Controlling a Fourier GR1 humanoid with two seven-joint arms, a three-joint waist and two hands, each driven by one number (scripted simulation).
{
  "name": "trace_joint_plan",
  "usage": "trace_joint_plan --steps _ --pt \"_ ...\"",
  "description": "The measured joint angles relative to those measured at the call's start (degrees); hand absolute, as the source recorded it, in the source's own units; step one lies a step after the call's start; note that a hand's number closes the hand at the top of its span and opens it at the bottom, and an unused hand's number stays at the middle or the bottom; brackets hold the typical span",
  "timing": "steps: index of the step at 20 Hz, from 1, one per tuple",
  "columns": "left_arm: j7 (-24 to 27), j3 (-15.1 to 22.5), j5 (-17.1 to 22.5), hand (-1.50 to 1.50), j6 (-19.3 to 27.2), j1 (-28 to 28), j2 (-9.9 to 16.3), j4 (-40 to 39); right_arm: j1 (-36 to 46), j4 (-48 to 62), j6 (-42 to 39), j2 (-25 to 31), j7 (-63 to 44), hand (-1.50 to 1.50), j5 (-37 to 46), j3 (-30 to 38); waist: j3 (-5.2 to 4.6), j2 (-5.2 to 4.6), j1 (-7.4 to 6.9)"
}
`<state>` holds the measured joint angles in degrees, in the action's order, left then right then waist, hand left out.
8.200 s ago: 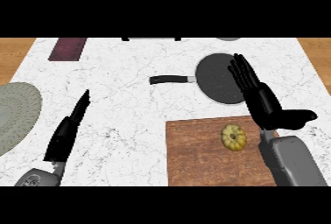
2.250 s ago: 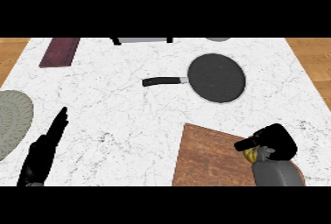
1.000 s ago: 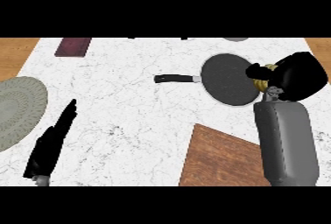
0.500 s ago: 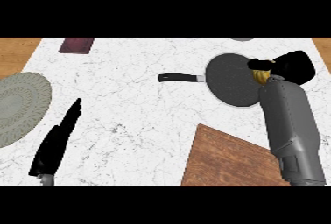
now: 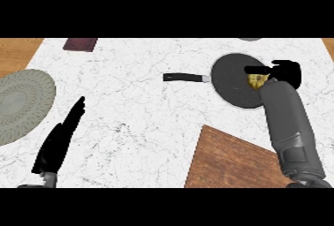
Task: Pick the squash from the cutting board and place it in the pan
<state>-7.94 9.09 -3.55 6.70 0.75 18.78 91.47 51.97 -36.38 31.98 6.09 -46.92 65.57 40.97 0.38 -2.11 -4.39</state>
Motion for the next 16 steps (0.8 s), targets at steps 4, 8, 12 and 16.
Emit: trace_joint_plan --steps 4,8,12,16 --pt "0.02 0.03 -0.11 0.00 -0.13 0.17 -0.07 0.03 0.34 0.85 8.34 -0.14 7.89 -1.50 -4.58 2.68 -0.02 0.05 -0.16" --pt "-0.06 -0.17 -0.24 0.00 -0.24 -0.13 -0.04 -0.17 0.67 1.00 17.22 0.26 14.80 -1.50 -6.59 3.93 -0.07 0.12 -0.05" --pt "-0.03 -0.41 -0.16 0.00 -0.29 -0.14 -0.29 -0.60 0.77 0.85 24.72 1.13 19.61 -1.50 -9.07 6.02 -0.12 0.32 0.39" --pt "0.31 -1.30 0.04 0.00 -0.38 0.93 0.15 -0.51 -0.49 -0.87 30.84 1.18 22.87 -1.50 -12.18 8.44 -0.18 0.89 1.32"
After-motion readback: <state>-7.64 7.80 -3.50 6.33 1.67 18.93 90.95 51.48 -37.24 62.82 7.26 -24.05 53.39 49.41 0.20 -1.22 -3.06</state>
